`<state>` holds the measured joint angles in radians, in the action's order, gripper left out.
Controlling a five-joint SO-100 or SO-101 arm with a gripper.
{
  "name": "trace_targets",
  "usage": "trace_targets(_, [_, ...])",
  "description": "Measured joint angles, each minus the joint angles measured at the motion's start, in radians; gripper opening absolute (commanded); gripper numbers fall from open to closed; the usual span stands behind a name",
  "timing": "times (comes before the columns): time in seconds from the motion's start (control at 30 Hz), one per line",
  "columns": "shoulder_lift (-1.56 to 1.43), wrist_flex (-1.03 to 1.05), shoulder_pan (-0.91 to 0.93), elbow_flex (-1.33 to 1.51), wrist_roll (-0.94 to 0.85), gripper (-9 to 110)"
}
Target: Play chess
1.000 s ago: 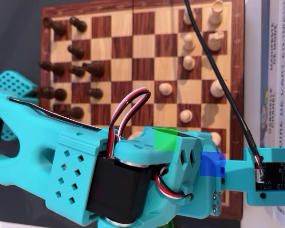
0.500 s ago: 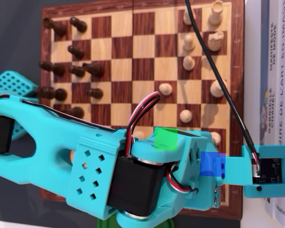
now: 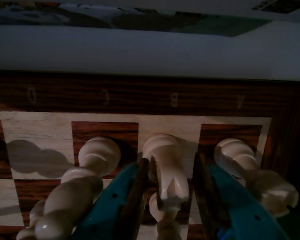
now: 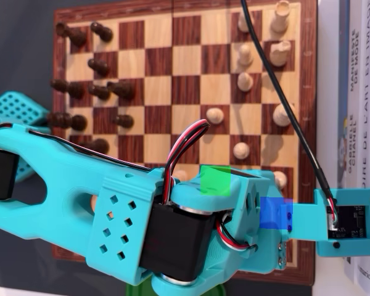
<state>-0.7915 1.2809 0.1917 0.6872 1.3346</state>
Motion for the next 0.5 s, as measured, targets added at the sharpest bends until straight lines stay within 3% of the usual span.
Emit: trace_targets(0.5, [0.000, -0.002, 0.000, 0.000, 0.000, 6])
